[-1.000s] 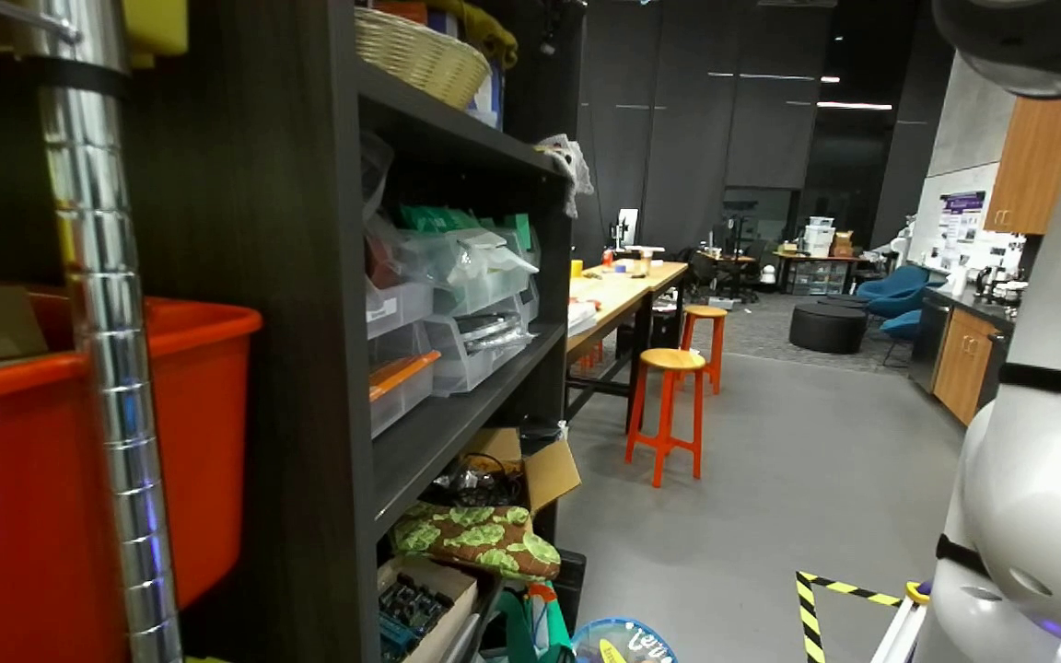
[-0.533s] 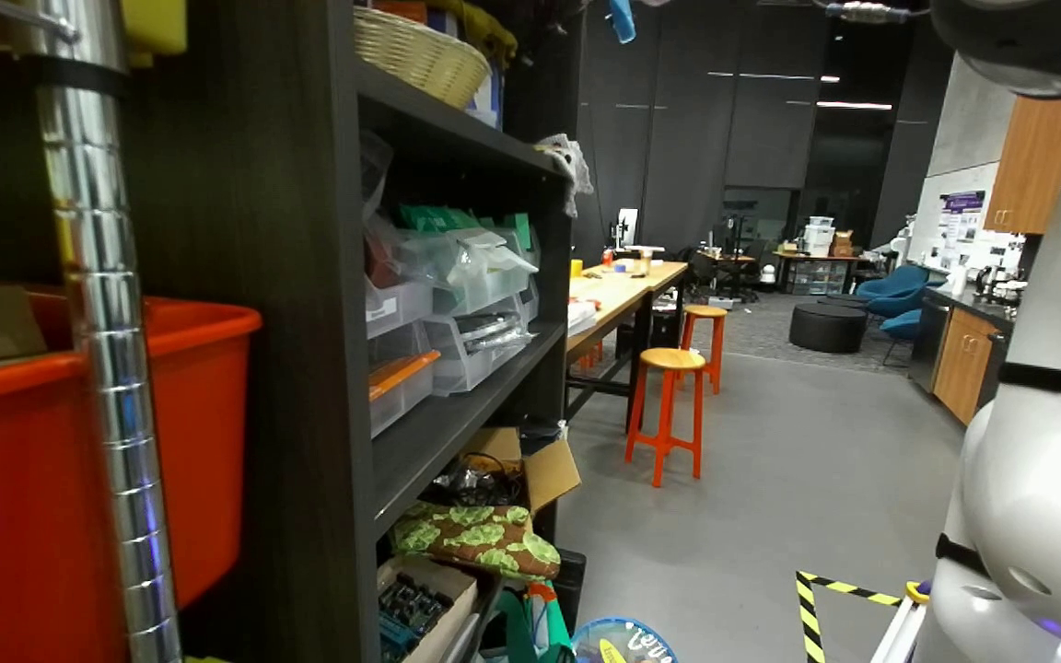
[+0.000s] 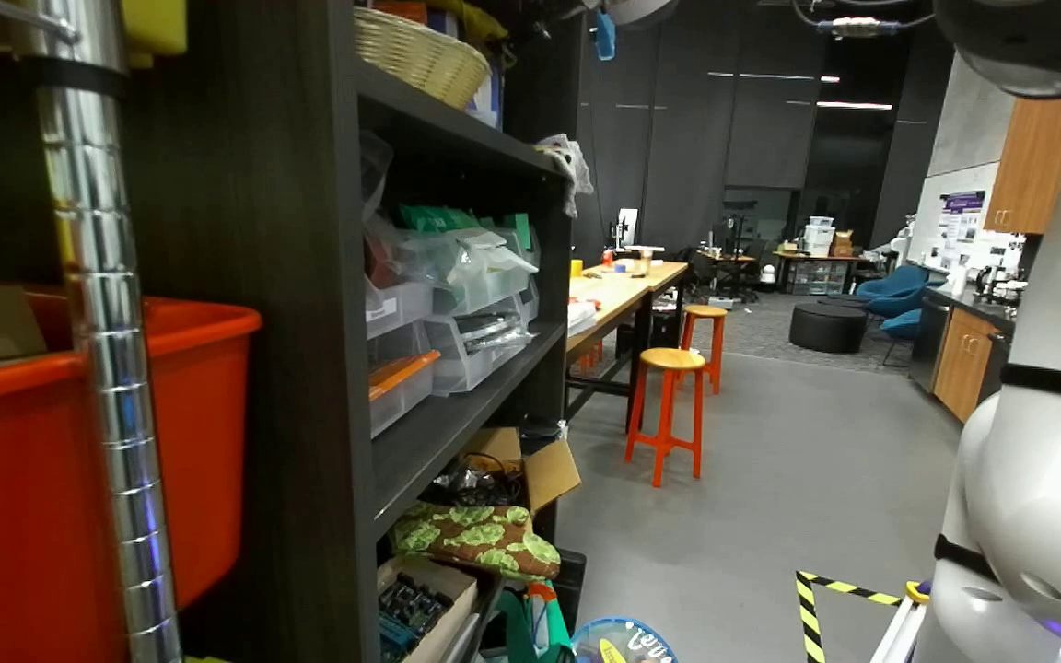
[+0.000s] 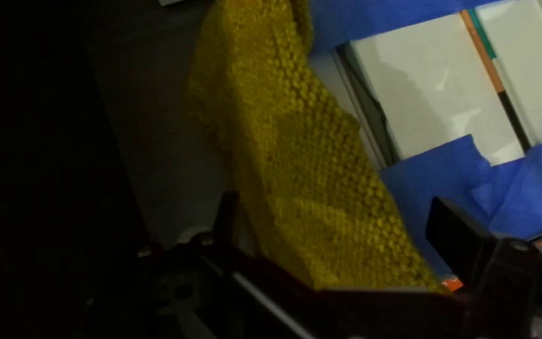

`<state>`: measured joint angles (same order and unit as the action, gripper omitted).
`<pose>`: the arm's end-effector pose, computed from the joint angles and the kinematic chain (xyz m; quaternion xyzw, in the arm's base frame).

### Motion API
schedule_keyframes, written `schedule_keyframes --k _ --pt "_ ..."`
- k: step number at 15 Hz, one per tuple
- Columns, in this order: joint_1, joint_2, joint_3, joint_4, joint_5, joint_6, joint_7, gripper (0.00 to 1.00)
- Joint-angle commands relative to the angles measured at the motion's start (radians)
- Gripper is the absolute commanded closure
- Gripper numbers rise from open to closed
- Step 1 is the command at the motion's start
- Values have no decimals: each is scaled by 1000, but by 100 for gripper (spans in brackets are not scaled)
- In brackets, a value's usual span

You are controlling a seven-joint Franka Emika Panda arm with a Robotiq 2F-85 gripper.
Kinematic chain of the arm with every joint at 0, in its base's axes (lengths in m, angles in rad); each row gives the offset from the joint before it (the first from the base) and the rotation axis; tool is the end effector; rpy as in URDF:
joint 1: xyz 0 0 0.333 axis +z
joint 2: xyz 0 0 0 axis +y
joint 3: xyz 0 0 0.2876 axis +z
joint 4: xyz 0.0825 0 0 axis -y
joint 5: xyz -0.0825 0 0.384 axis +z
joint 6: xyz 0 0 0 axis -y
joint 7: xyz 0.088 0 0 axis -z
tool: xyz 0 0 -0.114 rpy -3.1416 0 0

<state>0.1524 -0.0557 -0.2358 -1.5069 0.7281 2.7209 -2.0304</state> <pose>0.5701 -0.0760 0.7930 0.5704 0.5201 0.5456 0.3264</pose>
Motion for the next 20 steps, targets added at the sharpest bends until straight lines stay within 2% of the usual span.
schedule_keyframes --k 1,4,10,11,12,13,18,20 --pt "28 -22 6 -14 149 56 -169 0" --pt "35 -13 6 3 192 38 -223 0" --pt "38 -2 3 22 166 13 -220 0" --pt "37 1 2 26 162 10 -216 5" --pt "36 3 1 31 159 3 -212 16" --pt "35 1 -1 30 162 -3 -215 32" --pt "31 7 -8 47 159 -31 -205 73" --pt "28 10 -10 54 157 -40 -203 86"
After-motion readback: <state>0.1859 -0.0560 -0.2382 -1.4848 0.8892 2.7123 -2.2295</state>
